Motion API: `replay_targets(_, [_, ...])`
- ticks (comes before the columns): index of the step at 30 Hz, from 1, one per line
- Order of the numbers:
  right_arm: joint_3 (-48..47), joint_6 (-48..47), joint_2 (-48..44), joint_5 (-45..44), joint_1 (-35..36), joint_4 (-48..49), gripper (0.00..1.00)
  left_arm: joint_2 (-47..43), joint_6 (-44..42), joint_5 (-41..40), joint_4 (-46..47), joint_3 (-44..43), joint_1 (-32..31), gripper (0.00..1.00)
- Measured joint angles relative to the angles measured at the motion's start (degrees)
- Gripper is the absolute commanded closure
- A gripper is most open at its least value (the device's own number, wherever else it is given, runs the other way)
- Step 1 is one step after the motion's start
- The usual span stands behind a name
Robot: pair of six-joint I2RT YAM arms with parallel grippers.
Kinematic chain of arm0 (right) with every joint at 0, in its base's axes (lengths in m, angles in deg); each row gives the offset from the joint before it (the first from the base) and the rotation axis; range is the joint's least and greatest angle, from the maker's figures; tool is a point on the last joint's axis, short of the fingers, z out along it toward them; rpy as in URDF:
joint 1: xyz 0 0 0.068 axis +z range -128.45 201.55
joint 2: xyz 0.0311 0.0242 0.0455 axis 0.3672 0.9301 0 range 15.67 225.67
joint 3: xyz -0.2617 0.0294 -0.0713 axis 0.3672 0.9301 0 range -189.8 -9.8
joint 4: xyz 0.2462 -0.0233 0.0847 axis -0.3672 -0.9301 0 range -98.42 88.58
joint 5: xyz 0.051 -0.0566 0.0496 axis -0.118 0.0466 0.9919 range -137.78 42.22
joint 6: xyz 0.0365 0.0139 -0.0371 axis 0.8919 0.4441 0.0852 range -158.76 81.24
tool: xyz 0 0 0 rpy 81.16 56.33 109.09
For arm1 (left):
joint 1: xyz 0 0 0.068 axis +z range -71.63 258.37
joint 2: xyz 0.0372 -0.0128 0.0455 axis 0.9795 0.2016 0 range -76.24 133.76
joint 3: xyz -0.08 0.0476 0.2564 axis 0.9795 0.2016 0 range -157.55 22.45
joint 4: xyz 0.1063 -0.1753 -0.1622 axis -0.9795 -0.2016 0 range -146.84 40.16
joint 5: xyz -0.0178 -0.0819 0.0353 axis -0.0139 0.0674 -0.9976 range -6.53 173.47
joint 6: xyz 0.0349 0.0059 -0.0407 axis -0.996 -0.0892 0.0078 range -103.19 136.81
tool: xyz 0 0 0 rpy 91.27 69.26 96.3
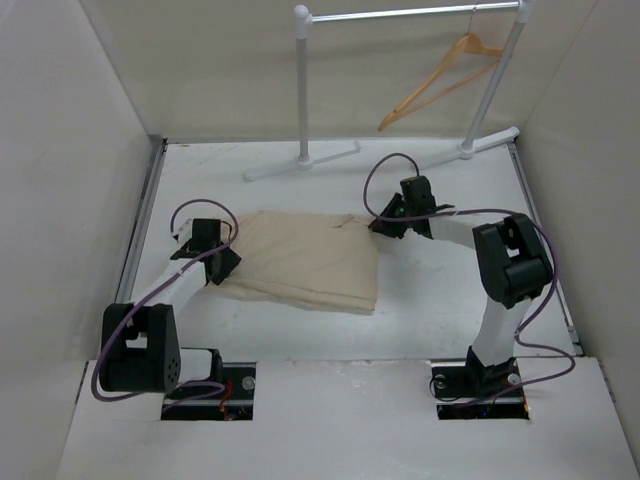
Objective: Place the trousers on the hanger
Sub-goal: Fold the trousers at the center of the board, then pick up the hanger from the clothesline.
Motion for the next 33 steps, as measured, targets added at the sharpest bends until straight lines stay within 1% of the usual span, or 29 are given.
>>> replay_targets(4, [0.6,-0.3,-3.0,0.0,-0.1,-0.9,0.45,-4.1,0.2,0.5,-2.0,1.1,0.1,0.62])
replay_targets(5, [1.1,-0.6,-4.8,0.0,-0.1,-1.5,0.4,-5.8,0.2,0.7,-2.6,1.0,-0.1,0.62])
replay_targets(7, [2.4,-1.7,-10.6,0.4,-0.4,-3.1,0.36,-9.1,0.2,0.8,-4.2,0.2,-0.8,0.61])
replay_targets(10, [2.8,-3.6,-20.1,1.1,-1.1,-5.4,0.34,-12.4,0.3,0.8,-5.7,-1.9,-2.0,0.6])
replay_targets(11, [2.6,-4.3,-23.1,1.2,-1.5,-5.9,0.35,-12.9,0.3,0.8,-5.8,-2.7,-2.5,0.6])
replay_targets(12, [2.0,-5.1,-25.9,1.3,-2.1,-6.8,0.4,-13.1,0.4,0.8,-5.9,-3.5,-3.1,0.6])
replay_targets(13, [1.0,-5.9,-28.0,1.4,-2.6,-7.6,0.49,-12.8,0.4,0.7,-5.8,-4.3,-3.8,0.6])
replay_targets(15, [-2.7,-7.6,-29.9,1.4,-4.1,-9.0,0.75,-11.4,0.4,0.5,-5.7,-5.8,-5.9,0.61])
replay_targets(16, [-5.8,-8.2,-29.7,1.5,-5.1,-9.7,0.81,-10.4,0.4,0.5,-5.6,-6.5,-7.1,0.61])
replay_targets(17, [-9.0,-8.6,-28.9,1.6,-6.1,-10.2,0.83,-9.3,0.4,0.5,-5.3,-7.1,-8.5,0.61])
replay_targets(18, [-13.0,-8.9,-27.4,1.6,-7.1,-10.3,0.81,-8.4,0.4,0.4,-4.9,-7.5,-9.9,0.61])
replay_targets(19, [-16.7,-9.2,-25.8,1.5,-8.0,-10.4,0.76,-7.6,0.4,0.4,-4.5,-7.8,-11.1,0.6])
replay_targets(20, [-20.7,-9.5,-23.7,1.5,-8.8,-10.3,0.67,-7.0,0.4,0.4,-4.2,-8.2,-12.4,0.6])
replay_targets(22, [-28.2,-10.0,-19.1,1.3,-10.1,-10.1,0.42,-6.1,0.4,0.4,-3.7,-8.9,-14.6,0.6])
replay_targets(23, [-31.6,-10.3,-16.5,1.1,-10.5,-10.1,0.36,-5.7,0.4,0.5,-3.3,-9.3,-15.5,0.6])
replay_targets(24, [-34.6,-10.6,-14.1,1.0,-10.7,-10.1,0.33,-5.4,0.4,0.5,-2.8,-9.6,-16.0,0.6])
replay_targets(28, [-42.4,-11.1,-5.8,1.0,-11.0,-11.2,0.28,-5.2,0.4,1.0,-1.5,-10.0,-16.2,0.59])
replay_targets(33, [-48.9,-11.8,2.2,1.2,-11.3,-14.8,0.29,-4.6,0.3,2.4,-1.3,-10.0,-15.2,0.59])
